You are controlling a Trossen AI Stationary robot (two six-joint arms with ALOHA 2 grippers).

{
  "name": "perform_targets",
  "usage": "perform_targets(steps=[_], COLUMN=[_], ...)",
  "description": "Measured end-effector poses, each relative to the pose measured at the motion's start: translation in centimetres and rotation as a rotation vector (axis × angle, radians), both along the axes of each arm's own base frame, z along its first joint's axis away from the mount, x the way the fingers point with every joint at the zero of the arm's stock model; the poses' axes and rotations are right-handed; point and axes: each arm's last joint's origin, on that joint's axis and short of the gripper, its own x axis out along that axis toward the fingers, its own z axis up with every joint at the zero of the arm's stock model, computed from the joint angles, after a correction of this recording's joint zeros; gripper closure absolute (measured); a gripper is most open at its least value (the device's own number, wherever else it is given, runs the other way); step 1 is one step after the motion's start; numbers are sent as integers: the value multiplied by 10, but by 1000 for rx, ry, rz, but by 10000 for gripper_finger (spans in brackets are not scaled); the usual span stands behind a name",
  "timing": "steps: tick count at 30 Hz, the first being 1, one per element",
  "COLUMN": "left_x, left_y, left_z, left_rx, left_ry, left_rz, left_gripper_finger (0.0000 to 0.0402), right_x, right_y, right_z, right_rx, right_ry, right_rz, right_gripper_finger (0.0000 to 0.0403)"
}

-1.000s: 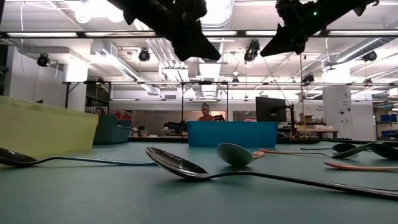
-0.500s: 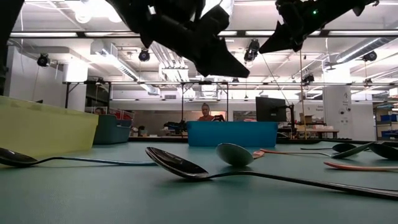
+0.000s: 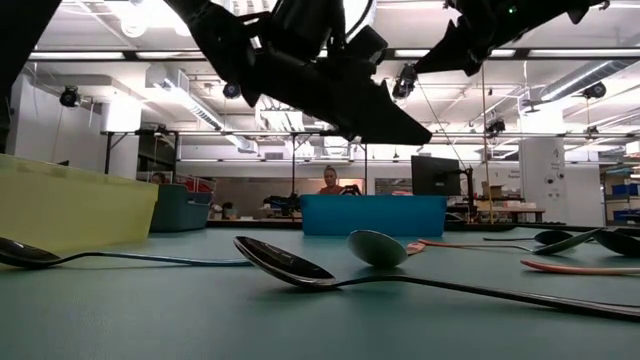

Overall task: Sort silverware by color (type)
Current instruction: Put the orange spoon into the yellow bin

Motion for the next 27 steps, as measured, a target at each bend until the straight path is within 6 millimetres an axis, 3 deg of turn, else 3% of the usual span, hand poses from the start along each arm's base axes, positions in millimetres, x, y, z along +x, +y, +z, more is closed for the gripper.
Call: perform_targets(steps=[8,27], left_x=[27,57], left_y=[-6,11], left_z=[-12,-34], left_rx=[17,23], left_ry=[21,55], left_rz=[-36,-259], left_gripper_finger=[180,177], right_x=[-1,-1], right_y=[0,0], right_z=[2,3], right_rx=[-38,-70], right_ry=[-3,3], right_rz=[12,22], right_gripper_finger=[390,390])
